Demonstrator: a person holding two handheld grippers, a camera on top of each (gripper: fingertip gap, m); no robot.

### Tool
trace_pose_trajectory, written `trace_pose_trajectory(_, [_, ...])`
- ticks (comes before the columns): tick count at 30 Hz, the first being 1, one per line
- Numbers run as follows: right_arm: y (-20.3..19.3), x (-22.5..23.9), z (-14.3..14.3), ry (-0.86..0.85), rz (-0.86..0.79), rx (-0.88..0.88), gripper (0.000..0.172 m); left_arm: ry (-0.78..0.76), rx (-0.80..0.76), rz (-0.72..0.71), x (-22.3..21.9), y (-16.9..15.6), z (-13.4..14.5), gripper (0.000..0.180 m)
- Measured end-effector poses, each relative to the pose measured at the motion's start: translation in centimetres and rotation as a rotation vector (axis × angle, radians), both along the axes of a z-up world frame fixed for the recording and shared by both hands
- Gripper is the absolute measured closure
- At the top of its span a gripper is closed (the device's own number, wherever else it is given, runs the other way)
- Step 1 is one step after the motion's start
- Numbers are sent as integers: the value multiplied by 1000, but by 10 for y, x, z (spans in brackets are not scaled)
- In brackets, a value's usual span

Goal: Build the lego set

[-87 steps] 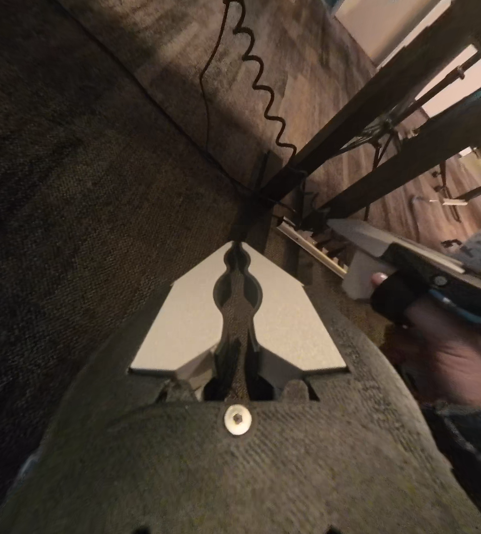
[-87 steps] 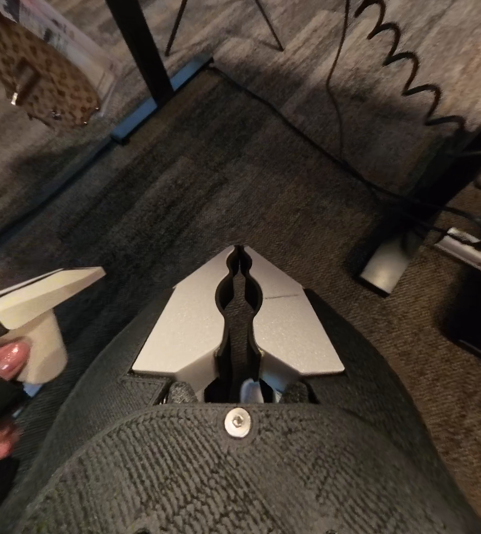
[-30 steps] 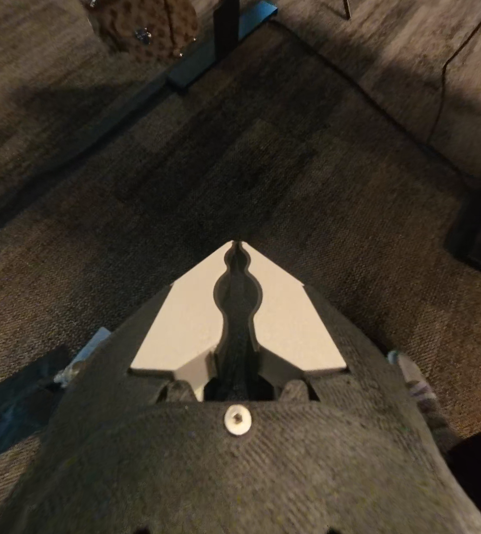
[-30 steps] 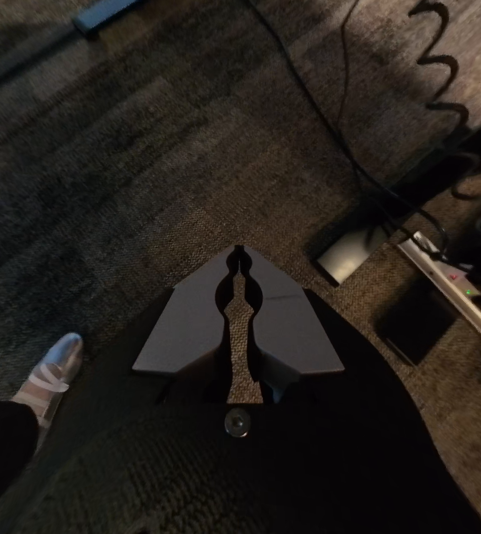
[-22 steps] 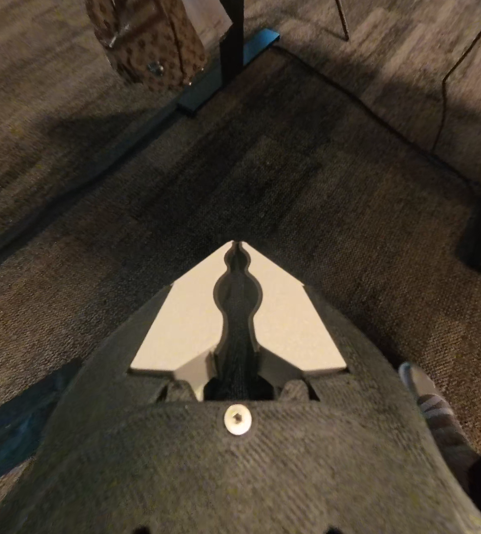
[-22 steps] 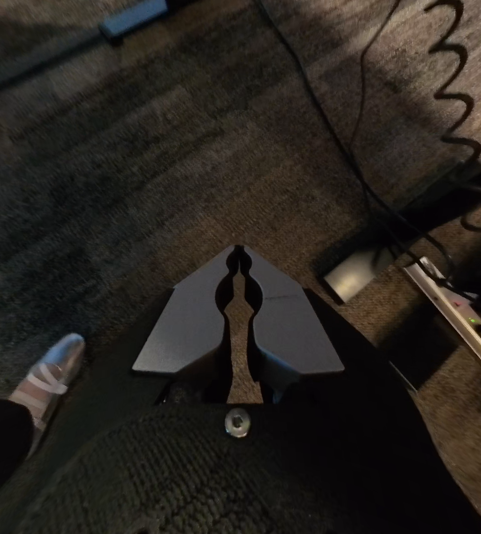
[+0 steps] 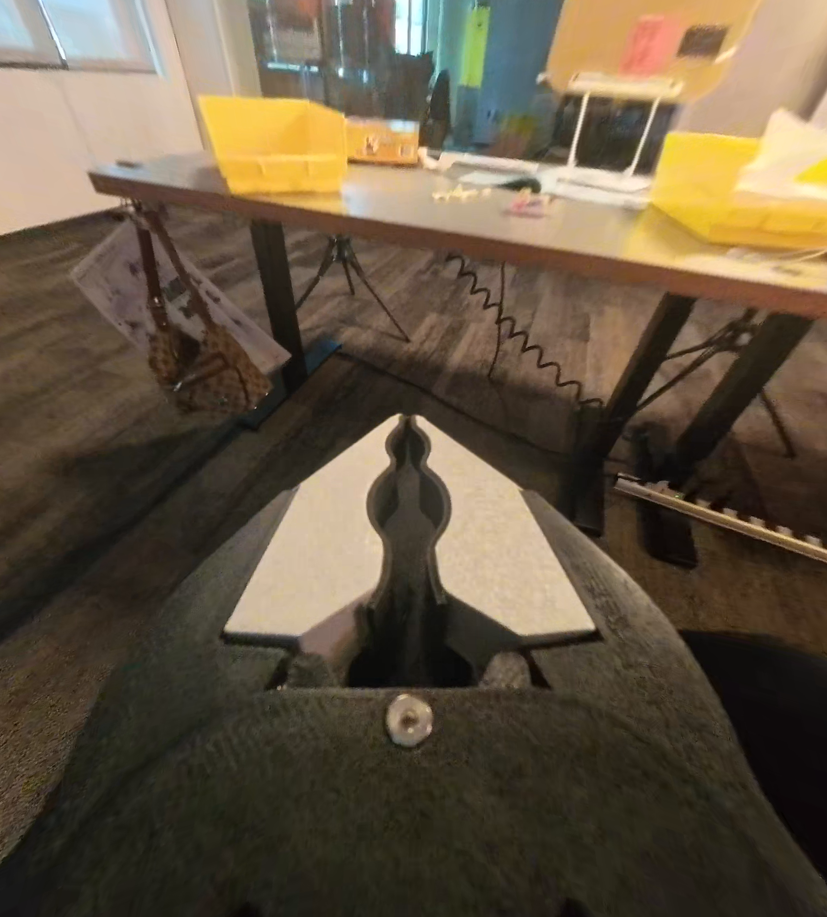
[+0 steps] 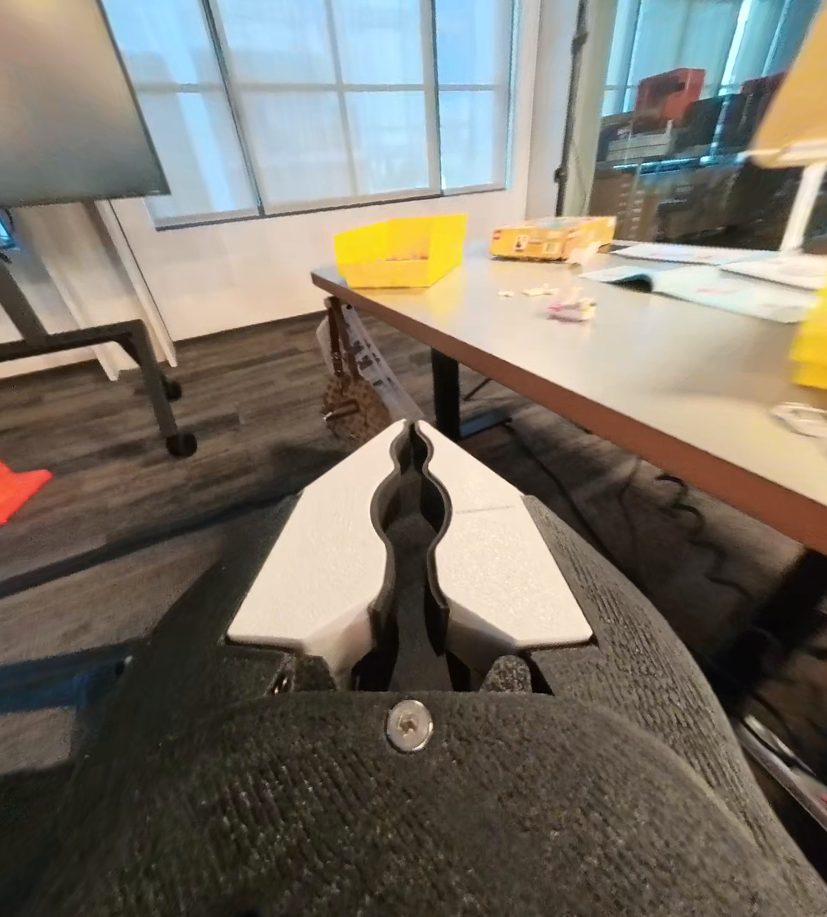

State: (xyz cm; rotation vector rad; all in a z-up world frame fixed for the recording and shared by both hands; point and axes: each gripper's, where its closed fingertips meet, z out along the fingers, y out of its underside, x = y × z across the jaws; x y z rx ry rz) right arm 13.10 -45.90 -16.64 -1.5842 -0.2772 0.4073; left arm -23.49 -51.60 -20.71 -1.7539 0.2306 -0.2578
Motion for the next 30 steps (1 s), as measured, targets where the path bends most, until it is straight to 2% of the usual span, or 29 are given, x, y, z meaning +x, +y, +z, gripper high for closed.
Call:
trace_pose_trajectory(4, [-59,25,41,86,-54,55,172,-60,68,12,-6,-61,42,180])
trace_pose_trajectory(7, [-87,23,70,103,-66,106,172,-43,119,2,-2,-90,64,180])
trace_pose_trajectory(12, [-116,12,103,67,-54,146,172,-1,149,-43,6,-114,97,180])
trace_pose_trajectory(16, [-116,7,109,63,-58,153,172,32,195,3,4,-121,108,180])
trace_pose_trajectory(19, [-102,-3,97,30,-54,138,172,18,226,48,1,-111,102,180])
trace_pose_trajectory(22, [-79,-13,78,-25,-35,129,172,-11,199,46,1,-87,81,180])
trace_pose_trajectory(23, [-68,-14,72,-40,-37,123,167,-25,180,46,1,-76,73,173])
trace_pose_trajectory(27, [-21,-16,47,-43,-40,137,148,-87,120,34,3,-26,33,161])
trace_pose_trajectory(30, [21,-25,21,-64,-19,151,137,-125,104,30,7,25,2,153])
